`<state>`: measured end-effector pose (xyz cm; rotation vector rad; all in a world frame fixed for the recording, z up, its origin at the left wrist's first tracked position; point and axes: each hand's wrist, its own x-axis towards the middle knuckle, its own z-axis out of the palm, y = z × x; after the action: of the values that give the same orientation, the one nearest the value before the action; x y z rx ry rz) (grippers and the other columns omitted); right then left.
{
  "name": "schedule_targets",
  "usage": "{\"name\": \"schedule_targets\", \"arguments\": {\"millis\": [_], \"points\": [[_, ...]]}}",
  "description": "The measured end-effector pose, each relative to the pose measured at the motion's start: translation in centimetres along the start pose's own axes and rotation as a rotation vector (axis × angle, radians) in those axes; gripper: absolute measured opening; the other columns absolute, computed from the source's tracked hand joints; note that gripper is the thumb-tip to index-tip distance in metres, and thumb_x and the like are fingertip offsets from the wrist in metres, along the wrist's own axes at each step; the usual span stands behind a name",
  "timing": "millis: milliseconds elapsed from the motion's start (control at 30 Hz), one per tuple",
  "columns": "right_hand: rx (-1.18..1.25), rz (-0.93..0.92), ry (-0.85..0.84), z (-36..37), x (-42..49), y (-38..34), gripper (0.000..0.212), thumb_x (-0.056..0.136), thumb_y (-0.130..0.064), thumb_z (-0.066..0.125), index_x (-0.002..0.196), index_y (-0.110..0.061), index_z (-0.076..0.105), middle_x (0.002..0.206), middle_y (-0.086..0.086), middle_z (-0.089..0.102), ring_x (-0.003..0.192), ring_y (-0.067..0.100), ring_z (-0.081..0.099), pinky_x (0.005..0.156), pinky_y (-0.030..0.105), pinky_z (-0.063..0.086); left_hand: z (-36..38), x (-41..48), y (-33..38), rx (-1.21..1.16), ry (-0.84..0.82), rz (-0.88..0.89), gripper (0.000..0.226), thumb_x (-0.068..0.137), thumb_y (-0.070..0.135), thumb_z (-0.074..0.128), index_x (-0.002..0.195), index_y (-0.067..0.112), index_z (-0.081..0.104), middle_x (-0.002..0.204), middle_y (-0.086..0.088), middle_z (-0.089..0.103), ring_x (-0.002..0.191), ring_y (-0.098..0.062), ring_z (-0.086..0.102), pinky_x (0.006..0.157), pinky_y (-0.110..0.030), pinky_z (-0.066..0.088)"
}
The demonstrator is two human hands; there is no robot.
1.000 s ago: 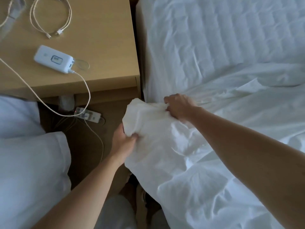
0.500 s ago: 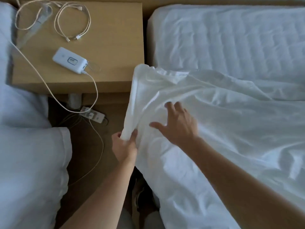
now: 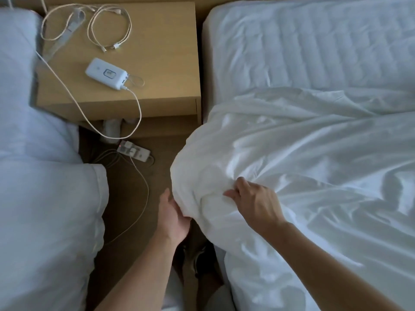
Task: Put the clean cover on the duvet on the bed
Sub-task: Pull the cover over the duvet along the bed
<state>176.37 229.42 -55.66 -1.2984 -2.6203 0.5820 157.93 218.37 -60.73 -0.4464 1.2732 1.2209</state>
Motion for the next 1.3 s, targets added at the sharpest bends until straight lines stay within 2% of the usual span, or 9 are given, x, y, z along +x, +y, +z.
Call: {"name": "schedule_targets", "arguments": {"millis": [100,333,500,667,800,900,1000,1200,1300], "points": [[0.032,0.081,-0.016,0.2,-1.3,-0.3,0.042,0.089,-0.042,0.071,0.073,-0.011,0.047,0.053,-0.001,0.051,0.043,0.021,0.046,0.038,0.030,0.036,2.1,0.9,0.1,0.222,-0.031,0.011,0.036,0.103,0.028,0.052,0.132,0.012,0.065,0.131,-0.016,0.067,0.123,-0.036,0.062,0.112,-0.054,0.044],[-0.069,0.301,-0.157,-0.4,-6.5,-1.1,0.037,0.100,-0.036,0.053,0.075,-0.020,0.032,0.052,-0.009,0.036,0.043,0.025,0.045,0.046,0.031,0.031,13.4,2.7,2.9,0.461,-0.183,0.327,0.023,0.090,0.033,0.066,0.112,0.040,0.068,0.111,0.006,0.075,0.104,-0.020,0.071,0.085,-0.040,0.061],[-0.081,0.419,-0.624,-3.3,-4.9,-1.8,0.029,0.102,-0.048,0.048,0.083,-0.027,0.043,0.084,-0.002,0.061,0.082,0.026,0.067,0.066,0.031,0.044,11.7,2.7,0.7,0.627,0.317,0.407,0.014,0.096,0.038,0.054,0.097,0.026,0.061,0.091,0.008,0.065,0.090,-0.021,0.065,0.073,-0.032,0.050],[-0.055,0.160,0.240,-2.7,3.7,-4.8,0.026,0.087,-0.038,0.076,0.086,-0.015,0.063,0.083,0.001,0.060,0.068,0.022,0.059,0.060,0.025,0.033,5.9,1.0,-2.9,0.569,0.252,0.422,0.013,0.101,0.037,0.052,0.098,0.046,0.061,0.096,0.014,0.072,0.092,-0.011,0.071,0.076,-0.030,0.057],[-0.313,0.332,-0.338,0.9,11.4,-3.7,0.057,0.088,-0.053,0.068,0.128,-0.017,0.048,0.122,0.009,0.052,0.102,0.030,0.059,0.069,0.036,0.042,4.0,-0.5,-3.7,0.527,0.030,0.398,0.015,0.102,0.036,0.059,0.114,0.042,0.064,0.107,0.010,0.074,0.097,-0.009,0.072,0.079,-0.033,0.061],[-0.435,0.311,-0.569,2.8,12.5,-2.7,0.032,0.095,-0.027,0.062,0.125,-0.016,0.059,0.121,0.005,0.064,0.109,0.027,0.064,0.072,0.034,0.047,4.0,-0.7,-2.6,0.466,0.018,0.361,0.019,0.102,0.033,0.060,0.120,0.037,0.064,0.109,0.010,0.074,0.099,-0.011,0.072,0.081,-0.037,0.061],[-0.358,0.241,-0.437,2.9,11.7,-2.0,0.023,0.099,-0.017,0.052,0.121,-0.013,0.056,0.112,0.009,0.068,0.102,0.031,0.068,0.076,0.039,0.052,4.9,-0.7,-1.4,0.421,0.080,0.377,0.015,0.104,0.030,0.057,0.116,0.033,0.065,0.105,0.010,0.075,0.099,-0.014,0.072,0.080,-0.035,0.061],[0.120,0.360,0.480,-0.2,13.6,0.0,0.021,0.102,-0.026,0.051,0.093,-0.007,0.048,0.073,0.009,0.055,0.067,0.038,0.058,0.060,0.035,0.029,6.7,-1.3,-2.4,0.502,0.091,0.732,0.016,0.106,0.030,0.052,0.117,0.031,0.063,0.108,0.011,0.074,0.100,-0.009,0.072,0.083,-0.031,0.059],[0.107,0.455,0.231,1.4,12.6,1.6,0.028,0.105,-0.035,0.045,0.105,-0.008,0.048,0.095,0.014,0.064,0.086,0.039,0.063,0.064,0.036,0.033,5.2,-2.4,-6.3,0.669,0.058,0.651,0.016,0.106,0.033,0.048,0.111,0.040,0.062,0.105,0.022,0.072,0.098,0.002,0.068,0.084,-0.020,0.054]]}}
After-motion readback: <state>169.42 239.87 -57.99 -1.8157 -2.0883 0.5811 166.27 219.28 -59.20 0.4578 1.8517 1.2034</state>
